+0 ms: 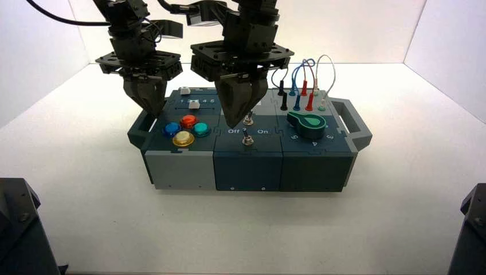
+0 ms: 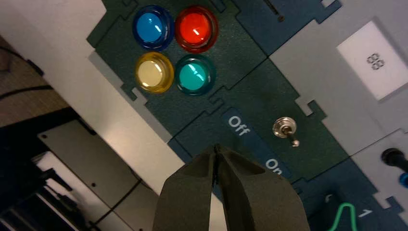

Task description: Flip the bottom switch on with the right gripper.

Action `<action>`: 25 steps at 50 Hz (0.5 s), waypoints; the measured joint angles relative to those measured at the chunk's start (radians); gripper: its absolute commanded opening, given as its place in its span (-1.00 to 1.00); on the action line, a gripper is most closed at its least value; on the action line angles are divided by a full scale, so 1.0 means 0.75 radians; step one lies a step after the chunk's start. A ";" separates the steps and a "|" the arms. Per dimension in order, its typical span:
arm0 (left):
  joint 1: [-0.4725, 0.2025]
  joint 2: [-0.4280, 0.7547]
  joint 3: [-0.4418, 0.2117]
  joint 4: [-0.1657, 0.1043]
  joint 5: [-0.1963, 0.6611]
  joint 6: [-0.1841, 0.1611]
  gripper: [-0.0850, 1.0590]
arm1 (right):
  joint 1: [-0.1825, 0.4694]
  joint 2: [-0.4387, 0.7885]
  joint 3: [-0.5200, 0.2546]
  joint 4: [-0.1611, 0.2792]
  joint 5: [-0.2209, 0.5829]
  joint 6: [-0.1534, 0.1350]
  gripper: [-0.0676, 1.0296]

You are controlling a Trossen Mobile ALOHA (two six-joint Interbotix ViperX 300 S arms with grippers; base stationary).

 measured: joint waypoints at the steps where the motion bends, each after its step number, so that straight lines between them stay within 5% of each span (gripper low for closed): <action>1: -0.002 0.000 0.000 0.000 0.000 0.000 -0.91 | 0.000 0.002 0.002 -0.004 0.000 0.000 -0.92; 25: -0.002 0.000 0.000 0.000 0.000 0.000 -0.91 | 0.000 0.008 0.000 -0.057 0.004 0.000 -0.91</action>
